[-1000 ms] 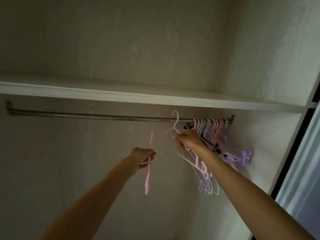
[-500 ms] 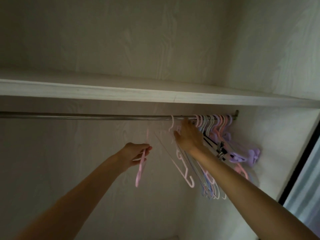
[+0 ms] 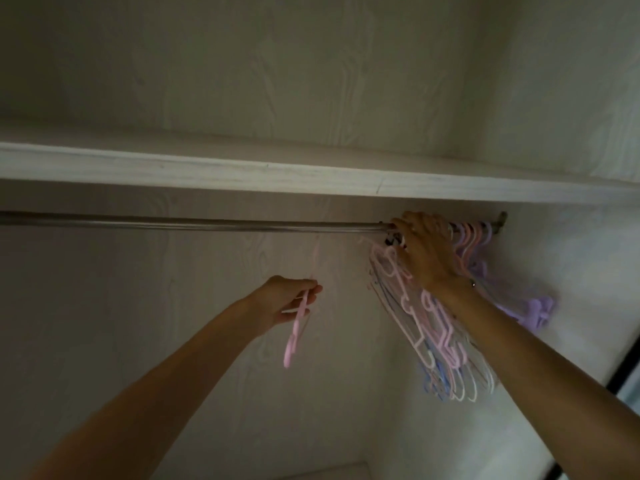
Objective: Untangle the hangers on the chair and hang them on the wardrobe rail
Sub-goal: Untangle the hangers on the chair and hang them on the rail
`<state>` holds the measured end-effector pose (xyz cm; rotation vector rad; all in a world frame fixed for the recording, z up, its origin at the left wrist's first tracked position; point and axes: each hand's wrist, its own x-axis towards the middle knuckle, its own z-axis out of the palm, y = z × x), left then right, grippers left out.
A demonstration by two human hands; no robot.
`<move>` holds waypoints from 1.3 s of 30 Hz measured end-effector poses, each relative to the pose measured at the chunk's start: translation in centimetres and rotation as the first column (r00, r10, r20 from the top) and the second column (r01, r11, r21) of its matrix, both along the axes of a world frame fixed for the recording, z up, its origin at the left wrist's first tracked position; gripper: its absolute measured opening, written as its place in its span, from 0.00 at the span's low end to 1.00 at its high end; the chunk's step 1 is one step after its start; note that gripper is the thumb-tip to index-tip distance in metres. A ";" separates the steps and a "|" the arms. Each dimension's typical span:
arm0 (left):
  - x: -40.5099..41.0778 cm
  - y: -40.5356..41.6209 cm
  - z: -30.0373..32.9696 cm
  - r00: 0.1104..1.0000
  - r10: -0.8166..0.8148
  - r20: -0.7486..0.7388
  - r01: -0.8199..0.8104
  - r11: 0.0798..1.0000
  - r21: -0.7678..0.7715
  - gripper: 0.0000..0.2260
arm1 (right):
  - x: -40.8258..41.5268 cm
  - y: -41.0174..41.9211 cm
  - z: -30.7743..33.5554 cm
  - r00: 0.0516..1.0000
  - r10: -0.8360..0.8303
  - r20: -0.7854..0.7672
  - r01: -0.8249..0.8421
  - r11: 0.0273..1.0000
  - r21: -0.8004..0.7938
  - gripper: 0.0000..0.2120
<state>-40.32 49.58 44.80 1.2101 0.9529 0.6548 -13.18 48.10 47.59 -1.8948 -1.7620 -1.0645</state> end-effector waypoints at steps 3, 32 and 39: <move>0.1 0.1 -0.1 1.000 -0.016 0.020 0.016 1.000 -0.003 0.05 | 1.2 -0.2 0.2 0.995 -0.098 -0.024 0.097 0.995 -0.034 0.25; 4.1 -5.4 1.0 0.904 0.347 -0.249 0.087 0.421 0.903 0.16 | -3.8 -7.7 -0.1 0.471 -0.119 -0.874 -0.289 0.915 -0.280 0.13; 3.0 2.7 3.3 0.517 0.733 -0.441 0.472 0.186 0.862 0.25 | -5.7 -4.2 1.7 0.794 -0.093 -0.601 -0.107 0.952 -0.288 0.16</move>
